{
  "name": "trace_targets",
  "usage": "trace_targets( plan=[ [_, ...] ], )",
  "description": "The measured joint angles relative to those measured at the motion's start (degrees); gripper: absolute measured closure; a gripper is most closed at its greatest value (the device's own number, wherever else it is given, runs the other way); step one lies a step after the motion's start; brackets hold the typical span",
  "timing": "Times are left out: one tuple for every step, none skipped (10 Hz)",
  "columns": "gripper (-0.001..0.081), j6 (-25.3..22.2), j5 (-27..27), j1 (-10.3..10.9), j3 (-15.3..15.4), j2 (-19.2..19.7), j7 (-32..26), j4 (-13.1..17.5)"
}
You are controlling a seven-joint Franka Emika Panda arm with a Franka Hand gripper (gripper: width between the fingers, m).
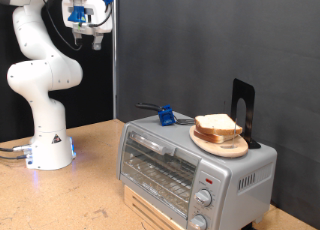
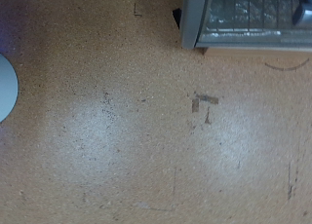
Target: Make a piece of toast with the oven
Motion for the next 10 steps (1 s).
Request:
trace_targets(
  plan=[
    [-0.0003, 1.4, 0.0, 1.0, -0.6, 0.0, -6.1, 0.0],
    [-0.0003, 3.0, -0.1, 2.3, -1.5, 0.1, -12.7, 0.2],
    [-0.0003, 4.5, -1.0, 3.5, -2.4, 0.7, -19.5, 0.7],
    [-0.0003, 6.7, -2.3, 4.4, -3.2, 1.9, -26.3, 1.1],
    [-0.0003, 9.3, -4.9, 5.0, -3.7, 3.7, -32.6, 1.4],
    [-0.0003, 10.5, -6.7, 5.7, -3.8, 5.7, -37.0, 2.4],
    [-0.0003, 10.3, -5.9, 5.4, -3.8, 5.5, -35.0, 2.3],
    [-0.0003, 9.8, -4.0, 5.7, -4.3, 5.4, -36.8, 2.2],
    [-0.0003, 10.2, -1.7, 6.7, -5.6, 5.6, -41.4, 2.2],
    [-0.0003, 11.3, 0.2, 8.2, -7.7, 6.5, -48.2, 2.5]
  ],
)
